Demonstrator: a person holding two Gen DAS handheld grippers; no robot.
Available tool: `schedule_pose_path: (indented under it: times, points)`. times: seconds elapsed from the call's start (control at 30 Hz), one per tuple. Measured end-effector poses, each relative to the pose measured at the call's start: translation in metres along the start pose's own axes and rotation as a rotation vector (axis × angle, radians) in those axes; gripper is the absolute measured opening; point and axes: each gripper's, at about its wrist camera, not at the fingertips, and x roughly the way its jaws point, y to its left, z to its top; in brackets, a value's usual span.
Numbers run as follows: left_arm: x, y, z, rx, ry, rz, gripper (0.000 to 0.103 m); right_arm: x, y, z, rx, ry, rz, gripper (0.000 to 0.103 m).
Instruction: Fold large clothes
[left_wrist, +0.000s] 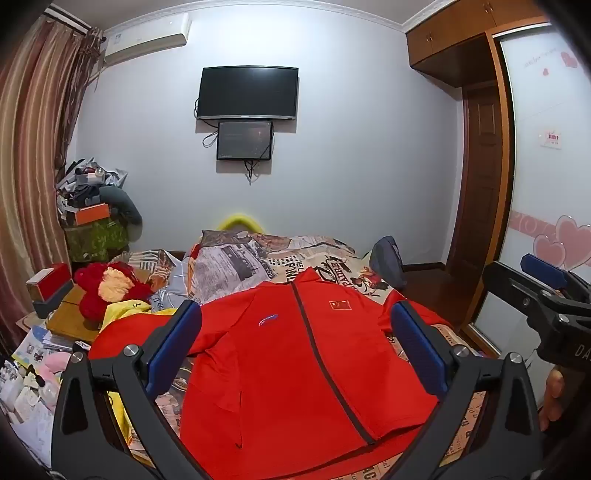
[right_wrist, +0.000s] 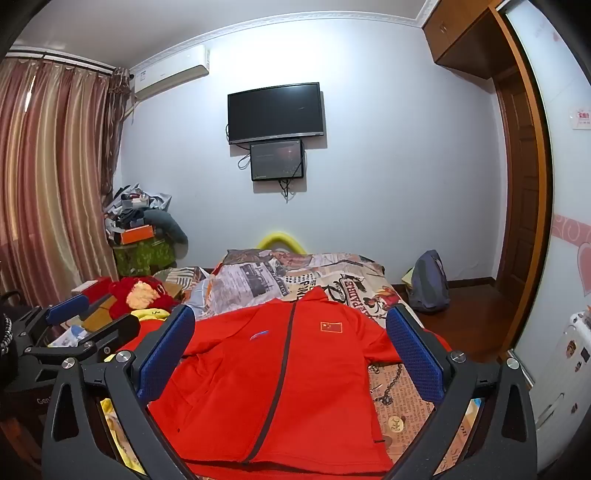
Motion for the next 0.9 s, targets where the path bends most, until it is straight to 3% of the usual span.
schedule_pose_path:
  times: [0.9]
  points:
    - [0.0005,0.0026,-0.0007,-0.004,0.008,-0.002,0.103,-0.0006,0.0,-0.0012,0.002,0.004,0.004,0.103]
